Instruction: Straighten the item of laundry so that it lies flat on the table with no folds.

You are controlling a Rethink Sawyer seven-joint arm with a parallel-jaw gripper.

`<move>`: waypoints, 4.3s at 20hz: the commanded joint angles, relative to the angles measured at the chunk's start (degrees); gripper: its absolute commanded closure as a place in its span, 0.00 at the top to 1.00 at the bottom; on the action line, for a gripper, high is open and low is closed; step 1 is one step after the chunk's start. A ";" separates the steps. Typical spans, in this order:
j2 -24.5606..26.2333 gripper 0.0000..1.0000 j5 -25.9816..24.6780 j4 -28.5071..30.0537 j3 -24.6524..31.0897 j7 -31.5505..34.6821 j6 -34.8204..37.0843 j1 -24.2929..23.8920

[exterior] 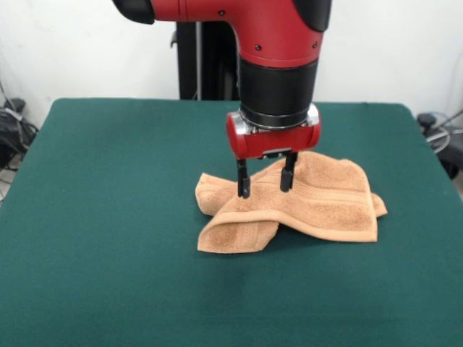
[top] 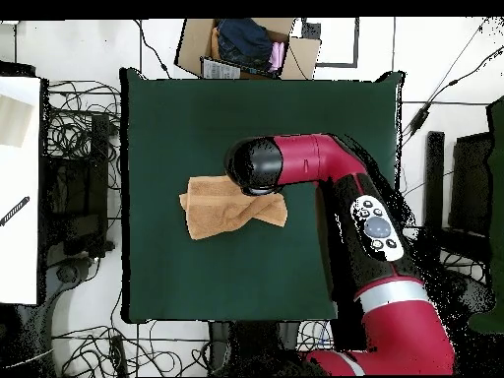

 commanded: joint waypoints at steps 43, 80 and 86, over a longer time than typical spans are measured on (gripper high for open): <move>8.04 1.00 -0.28 -6.69 14.23 -29.85 26.47 -4.85; 10.13 1.00 -1.09 -15.86 15.81 -36.37 36.22 -2.65; 10.73 1.00 -1.35 -16.57 15.82 -36.81 35.97 -2.47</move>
